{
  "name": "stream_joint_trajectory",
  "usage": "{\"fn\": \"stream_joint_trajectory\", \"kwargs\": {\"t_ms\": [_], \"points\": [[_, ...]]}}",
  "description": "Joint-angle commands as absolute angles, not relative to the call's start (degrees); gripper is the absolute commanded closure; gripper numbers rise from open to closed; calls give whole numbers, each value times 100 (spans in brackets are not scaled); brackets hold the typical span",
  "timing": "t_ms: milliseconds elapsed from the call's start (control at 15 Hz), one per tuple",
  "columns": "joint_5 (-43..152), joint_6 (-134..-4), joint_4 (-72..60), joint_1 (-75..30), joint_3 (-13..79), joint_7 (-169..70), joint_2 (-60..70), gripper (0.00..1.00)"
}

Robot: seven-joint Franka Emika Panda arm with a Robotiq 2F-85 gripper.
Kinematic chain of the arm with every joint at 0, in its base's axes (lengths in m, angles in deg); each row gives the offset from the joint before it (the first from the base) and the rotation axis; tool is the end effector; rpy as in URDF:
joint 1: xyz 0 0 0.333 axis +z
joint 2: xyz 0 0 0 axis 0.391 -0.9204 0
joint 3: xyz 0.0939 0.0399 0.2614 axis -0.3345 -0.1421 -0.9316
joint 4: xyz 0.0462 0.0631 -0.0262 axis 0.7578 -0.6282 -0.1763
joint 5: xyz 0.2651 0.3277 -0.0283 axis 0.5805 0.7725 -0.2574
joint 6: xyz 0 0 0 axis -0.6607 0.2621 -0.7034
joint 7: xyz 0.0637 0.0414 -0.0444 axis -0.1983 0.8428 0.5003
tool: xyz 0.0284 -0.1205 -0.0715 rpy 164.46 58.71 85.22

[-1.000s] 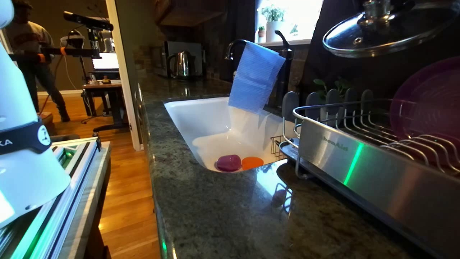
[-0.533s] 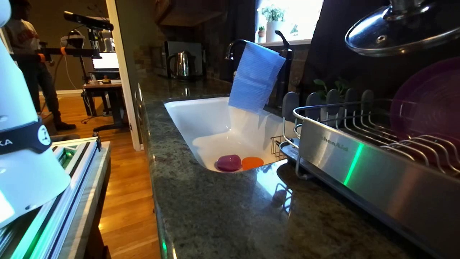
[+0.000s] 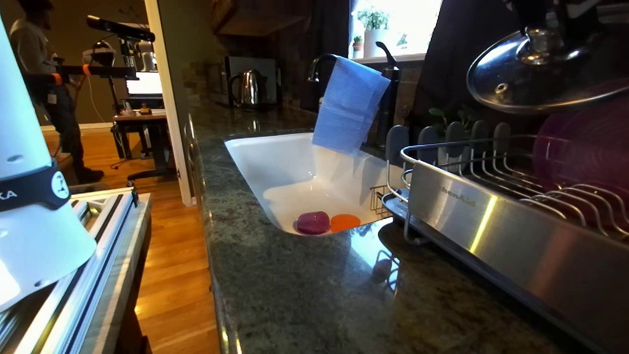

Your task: Put the lid in the first line of the plate rack

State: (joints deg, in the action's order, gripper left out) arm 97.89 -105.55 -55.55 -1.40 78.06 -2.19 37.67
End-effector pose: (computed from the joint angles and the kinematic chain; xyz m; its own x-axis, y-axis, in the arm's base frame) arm 0.4677 -0.2819 0.3417 0.6124 -0.4150 0.6728 -0.3385 -0.9068 -0.2513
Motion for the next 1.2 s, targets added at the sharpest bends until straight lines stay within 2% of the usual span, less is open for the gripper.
{"fn": "stream_joint_trajectory", "kwargs": {"t_ms": [0, 133, 200, 333, 400, 1133], "points": [[10480, -10111, -5150, 448, 8493, -236, 3421, 76], [10576, -9521, -4969, 555, 8733, -343, 3171, 76], [10362, -9952, -5274, 366, 8482, -233, 3501, 51], [10396, -9675, -5152, 437, 8622, -282, 3332, 51], [10401, -9664, -5126, 449, 8634, -308, 3283, 76], [13065, -8478, -4620, 952, 9299, -1186, 2816, 76]]}}
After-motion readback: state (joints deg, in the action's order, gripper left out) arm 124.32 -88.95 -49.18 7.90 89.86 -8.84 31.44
